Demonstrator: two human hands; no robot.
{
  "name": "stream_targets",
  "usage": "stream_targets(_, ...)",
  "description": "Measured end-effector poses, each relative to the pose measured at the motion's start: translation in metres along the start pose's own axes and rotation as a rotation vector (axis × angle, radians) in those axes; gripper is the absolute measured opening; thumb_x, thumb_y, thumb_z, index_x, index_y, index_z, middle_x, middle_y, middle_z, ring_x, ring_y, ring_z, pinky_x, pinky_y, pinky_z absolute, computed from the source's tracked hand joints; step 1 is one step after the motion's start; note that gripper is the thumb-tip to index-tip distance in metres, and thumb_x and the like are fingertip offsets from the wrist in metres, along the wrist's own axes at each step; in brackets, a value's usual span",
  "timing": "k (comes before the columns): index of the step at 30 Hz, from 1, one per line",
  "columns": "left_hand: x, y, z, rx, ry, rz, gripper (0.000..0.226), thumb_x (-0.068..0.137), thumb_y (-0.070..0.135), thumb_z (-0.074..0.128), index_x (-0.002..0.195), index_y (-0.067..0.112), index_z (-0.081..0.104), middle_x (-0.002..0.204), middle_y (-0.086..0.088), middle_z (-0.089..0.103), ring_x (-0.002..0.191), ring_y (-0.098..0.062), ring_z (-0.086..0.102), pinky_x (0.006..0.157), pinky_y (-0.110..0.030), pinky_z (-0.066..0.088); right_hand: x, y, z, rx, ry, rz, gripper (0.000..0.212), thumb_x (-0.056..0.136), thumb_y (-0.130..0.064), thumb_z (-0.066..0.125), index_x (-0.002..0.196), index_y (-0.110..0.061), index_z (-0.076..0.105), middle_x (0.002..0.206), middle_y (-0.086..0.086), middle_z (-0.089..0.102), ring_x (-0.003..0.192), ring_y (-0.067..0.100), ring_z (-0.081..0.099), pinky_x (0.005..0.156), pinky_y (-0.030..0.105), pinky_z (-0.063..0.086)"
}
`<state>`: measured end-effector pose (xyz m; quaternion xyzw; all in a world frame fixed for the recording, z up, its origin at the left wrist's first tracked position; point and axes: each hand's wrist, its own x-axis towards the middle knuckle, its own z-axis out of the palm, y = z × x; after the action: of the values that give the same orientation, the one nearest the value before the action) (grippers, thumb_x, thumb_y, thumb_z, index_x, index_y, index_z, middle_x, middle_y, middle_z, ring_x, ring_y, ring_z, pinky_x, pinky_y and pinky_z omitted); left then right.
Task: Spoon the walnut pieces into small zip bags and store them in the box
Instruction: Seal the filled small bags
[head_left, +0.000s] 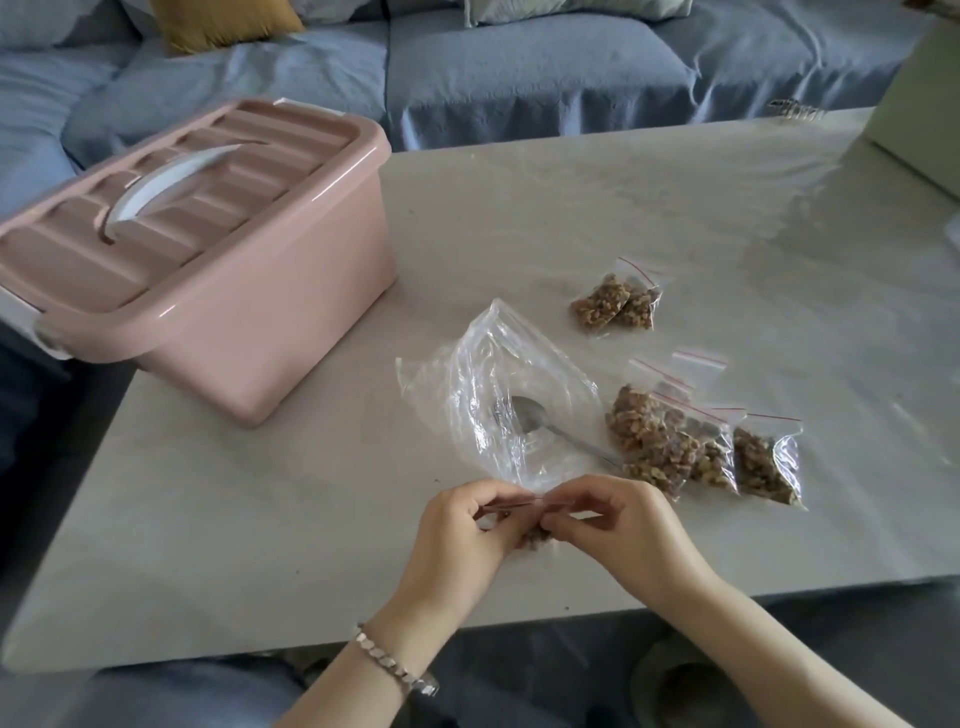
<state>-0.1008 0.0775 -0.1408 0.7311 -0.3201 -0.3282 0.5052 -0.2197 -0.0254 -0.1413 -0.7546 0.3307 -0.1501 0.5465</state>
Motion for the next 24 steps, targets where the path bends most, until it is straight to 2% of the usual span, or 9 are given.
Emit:
stream_targets(4, -0.0012, 0.0029, -0.0019, -0.100, -0.039, -0.034, 0.025, 0.079, 0.001, 0.069, 0.071, 0.024, 0.073, 0.071, 0.004, 0.074, 0.068, -0.009, 0.069, 0.063, -0.018, 0.053, 0.0007, 0.0029, -0.0022, 0.062, 0.003, 0.021, 0.002, 0.074, -0.015, 0.075, 0.075, -0.016, 0.074, 0.072, -0.006, 0.073, 0.067, 0.009, 0.068, 0.069, 0.024, 0.054)
stream_targets(9, 0.0007, 0.0045, -0.0023, -0.114, -0.068, -0.031, 0.018, 0.078, 0.000, 0.069, 0.073, 0.018, 0.073, 0.069, 0.003, 0.073, 0.065, -0.007, 0.068, 0.061, -0.013, 0.050, -0.0006, 0.0073, -0.0033, 0.062, 0.035, 0.037, 0.004, 0.073, -0.015, 0.075, 0.071, -0.019, 0.073, 0.071, -0.005, 0.073, 0.068, 0.011, 0.068, 0.070, 0.026, 0.055)
stream_targets(12, 0.0014, 0.0034, -0.0013, -0.137, -0.056, -0.046, 0.018, 0.076, 0.000, 0.070, 0.072, 0.017, 0.074, 0.070, -0.001, 0.074, 0.065, -0.011, 0.069, 0.062, -0.016, 0.053, -0.0004, 0.0074, -0.0035, 0.046, 0.047, 0.021, 0.013, 0.073, -0.013, 0.075, 0.067, -0.024, 0.071, 0.070, -0.007, 0.072, 0.066, 0.009, 0.067, 0.068, 0.023, 0.054)
stream_targets(19, 0.0002, 0.0061, -0.0004, -0.147, -0.032, -0.062, 0.026, 0.074, -0.002, 0.072, 0.065, 0.023, 0.075, 0.067, -0.001, 0.073, 0.062, -0.013, 0.070, 0.060, -0.018, 0.053, -0.0010, 0.0070, -0.0011, 0.029, 0.078, -0.046, 0.018, 0.071, -0.010, 0.077, 0.064, -0.026, 0.071, 0.066, -0.011, 0.071, 0.062, 0.003, 0.065, 0.062, 0.012, 0.049)
stream_targets(22, 0.0004, 0.0062, -0.0007, -0.049, -0.032, -0.034, 0.018, 0.076, 0.005, 0.073, 0.071, 0.023, 0.076, 0.068, 0.004, 0.073, 0.065, -0.010, 0.069, 0.065, -0.022, 0.054, -0.0010, 0.0080, -0.0019, 0.004, 0.102, -0.078, 0.011, 0.072, -0.008, 0.077, 0.068, -0.018, 0.074, 0.064, -0.008, 0.070, 0.060, 0.001, 0.064, 0.060, 0.011, 0.047)
stream_targets(24, 0.0007, 0.0096, -0.0017, 0.024, -0.076, 0.016, 0.014, 0.077, 0.009, 0.073, 0.076, 0.023, 0.075, 0.069, 0.013, 0.072, 0.065, -0.001, 0.066, 0.066, -0.016, 0.049, 0.0000, 0.0073, -0.0033, -0.039, 0.100, -0.123, 0.008, 0.072, -0.005, 0.076, 0.071, -0.013, 0.075, 0.063, -0.011, 0.068, 0.061, 0.000, 0.063, 0.060, 0.008, 0.045)
